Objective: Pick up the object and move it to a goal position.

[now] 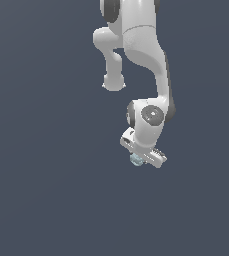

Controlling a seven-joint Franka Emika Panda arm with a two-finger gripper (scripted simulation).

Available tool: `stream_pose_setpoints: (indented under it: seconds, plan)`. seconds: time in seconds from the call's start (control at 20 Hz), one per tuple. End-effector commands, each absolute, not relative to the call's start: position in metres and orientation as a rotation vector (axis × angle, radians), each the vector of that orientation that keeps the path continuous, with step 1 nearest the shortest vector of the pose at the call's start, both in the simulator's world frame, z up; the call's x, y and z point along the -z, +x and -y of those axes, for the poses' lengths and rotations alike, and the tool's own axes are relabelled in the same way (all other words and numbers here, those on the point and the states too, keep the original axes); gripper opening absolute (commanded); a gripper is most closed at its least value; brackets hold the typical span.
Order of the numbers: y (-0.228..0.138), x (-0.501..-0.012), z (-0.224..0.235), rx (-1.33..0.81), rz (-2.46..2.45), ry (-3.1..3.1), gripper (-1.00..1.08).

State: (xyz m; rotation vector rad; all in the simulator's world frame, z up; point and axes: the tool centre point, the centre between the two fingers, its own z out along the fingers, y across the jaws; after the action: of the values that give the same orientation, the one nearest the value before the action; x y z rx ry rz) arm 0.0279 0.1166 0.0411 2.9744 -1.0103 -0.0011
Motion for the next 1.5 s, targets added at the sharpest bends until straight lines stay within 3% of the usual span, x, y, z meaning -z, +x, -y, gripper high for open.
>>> stream_pose_setpoints:
  seconds: [0.0, 0.55, 1.45]
  plan:
    - [0.028, -0.045, -0.115, 0.000, 1.011, 2.975, -1.00]
    - [0.026, -0.107, -0.093, 0.000, 1.011, 2.975, -1.00]
    - [0.021, -0.313, -0.018, 0.001, 1.012, 2.975, -1.00]
